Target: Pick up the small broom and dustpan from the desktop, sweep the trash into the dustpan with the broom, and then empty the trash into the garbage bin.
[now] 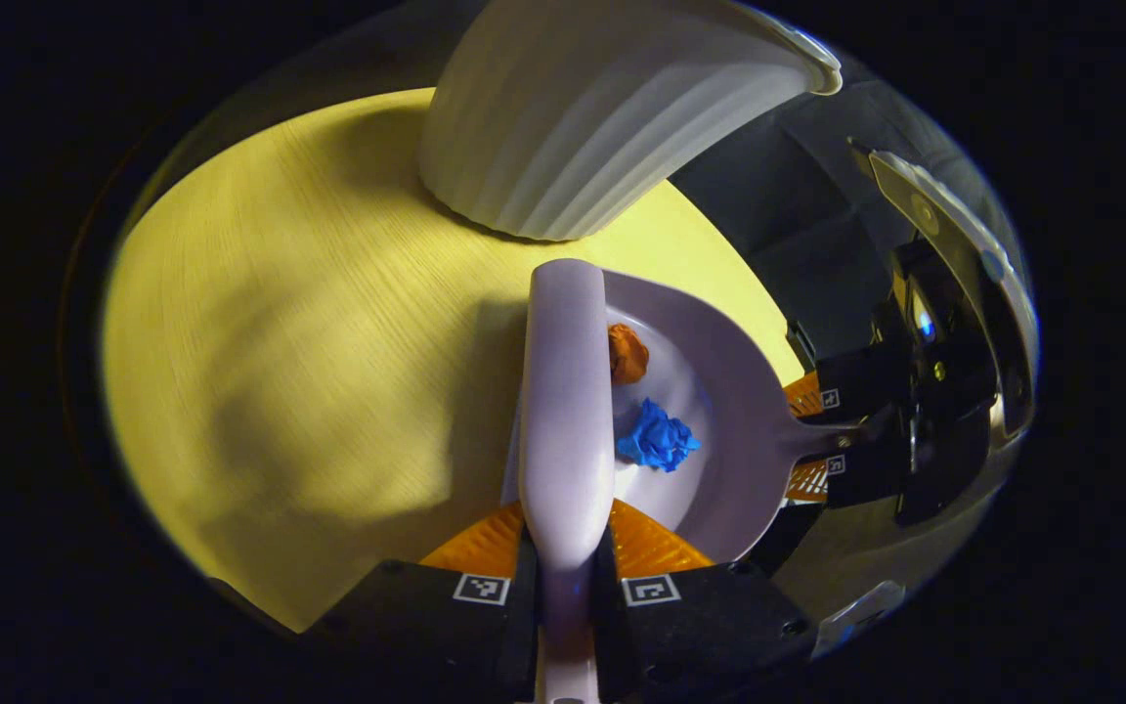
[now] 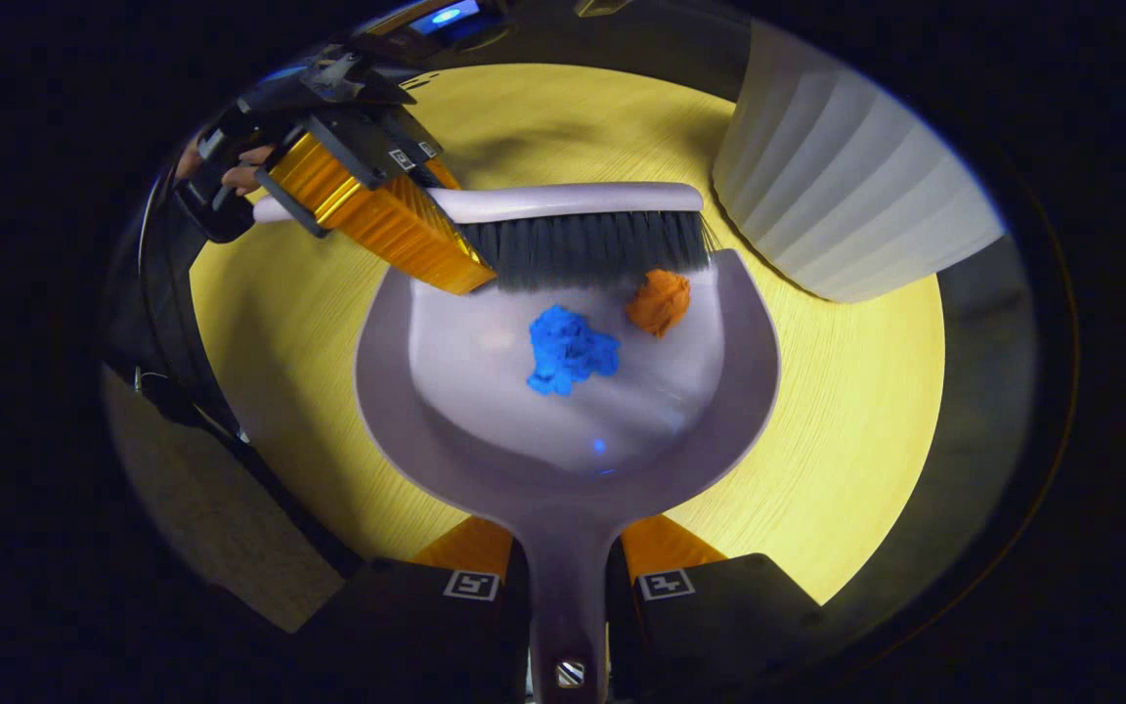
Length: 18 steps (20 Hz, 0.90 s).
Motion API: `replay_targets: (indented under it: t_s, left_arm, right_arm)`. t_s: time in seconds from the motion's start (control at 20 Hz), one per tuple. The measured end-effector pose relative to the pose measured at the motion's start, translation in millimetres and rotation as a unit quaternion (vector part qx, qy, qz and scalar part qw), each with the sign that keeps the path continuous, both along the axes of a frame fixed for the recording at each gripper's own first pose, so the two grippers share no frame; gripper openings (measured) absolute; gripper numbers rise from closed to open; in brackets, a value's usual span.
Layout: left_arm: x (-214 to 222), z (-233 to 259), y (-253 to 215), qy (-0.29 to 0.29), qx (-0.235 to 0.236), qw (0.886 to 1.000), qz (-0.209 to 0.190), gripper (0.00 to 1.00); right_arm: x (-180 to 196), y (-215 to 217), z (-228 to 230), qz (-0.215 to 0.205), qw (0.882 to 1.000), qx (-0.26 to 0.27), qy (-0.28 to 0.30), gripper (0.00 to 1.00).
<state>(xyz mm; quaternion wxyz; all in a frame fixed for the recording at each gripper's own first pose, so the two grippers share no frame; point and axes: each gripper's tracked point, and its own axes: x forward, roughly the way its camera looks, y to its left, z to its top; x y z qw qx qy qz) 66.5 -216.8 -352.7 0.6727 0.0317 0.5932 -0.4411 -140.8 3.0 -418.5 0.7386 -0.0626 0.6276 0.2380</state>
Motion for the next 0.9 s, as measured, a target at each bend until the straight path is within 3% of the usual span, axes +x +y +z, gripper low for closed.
replay_targets:
  t_s: [0.1,0.2,0.3,0.35,0.55,0.7,0.9]
  left_arm:
    - [-6,7,-1,-0.016,0.0,0.999,0.027,0.28]
    - [-2,21,6,-0.041,-0.011,0.998,0.054,0.27]
    - [5,30,17,-0.068,-0.015,0.994,0.086,0.28]
    - [10,36,25,-0.081,-0.013,0.991,0.103,0.28]
    - [1,38,47,-0.103,-0.013,0.981,0.163,0.28]
    - [6,36,59,-0.092,-0.003,0.977,0.192,0.28]
    - [13,27,46,-0.09,0.032,0.975,0.199,0.28]
  right_arm:
    - [0,0,2,-0.025,0.999,-0.003,-0.019,0.32]
    - [1,7,12,-0.06,0.997,0.007,-0.039,0.41]
    - [1,2,17,-0.095,0.994,0.011,-0.049,0.33]
    - [0,3,16,-0.104,0.993,0.01,-0.048,0.41]
    - [2,5,25,-0.141,0.989,-0.019,-0.048,0.37]
    - [4,10,39,-0.172,0.983,-0.036,-0.042,0.36]
    - [17,17,52,-0.214,0.974,-0.057,-0.041,0.37]
